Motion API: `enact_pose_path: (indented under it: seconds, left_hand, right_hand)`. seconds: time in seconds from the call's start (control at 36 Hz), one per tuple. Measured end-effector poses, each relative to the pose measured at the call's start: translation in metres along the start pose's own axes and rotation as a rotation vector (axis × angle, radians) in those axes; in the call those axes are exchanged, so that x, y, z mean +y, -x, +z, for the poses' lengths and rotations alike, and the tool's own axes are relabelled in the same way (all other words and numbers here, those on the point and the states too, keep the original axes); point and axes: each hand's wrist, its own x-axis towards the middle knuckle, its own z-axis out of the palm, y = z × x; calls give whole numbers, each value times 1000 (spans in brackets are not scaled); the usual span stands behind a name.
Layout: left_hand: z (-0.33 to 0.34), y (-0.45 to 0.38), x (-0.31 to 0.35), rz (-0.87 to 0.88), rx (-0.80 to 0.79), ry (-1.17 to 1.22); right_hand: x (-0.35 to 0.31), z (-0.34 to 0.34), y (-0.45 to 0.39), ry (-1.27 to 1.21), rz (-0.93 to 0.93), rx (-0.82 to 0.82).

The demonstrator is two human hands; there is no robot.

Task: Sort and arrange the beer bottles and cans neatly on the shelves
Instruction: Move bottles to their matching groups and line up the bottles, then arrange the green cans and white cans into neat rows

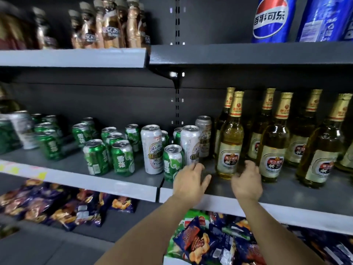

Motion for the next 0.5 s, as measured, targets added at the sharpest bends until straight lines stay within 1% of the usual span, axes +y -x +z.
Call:
enact_pose_path:
  seconds: [0.06, 0.17, 0.28, 0.33, 0.42, 0.5]
  left_hand:
    - [-11, 17, -14, 18, 25, -29]
    - [-38, 51, -47, 73, 73, -101]
    - [-58, 90, -94, 64, 81, -148]
    - [-71, 115, -121, 27, 59, -157]
    - [-101, 161, -165, -117, -59, -238]
    - [-134, 213, -218, -280, -92, -293]
  right_hand:
    - [0, -5, 7, 20, -8, 50]
    - [-2, -8, 27, 154, -165, 104]
    - [-18, 3, 66, 184, -293, 165]
    - [-33, 16, 93, 186, -369, 166]
    - [-63, 43, 143, 230, -496, 110]
    - [-97, 77, 204, 214, -598, -6]
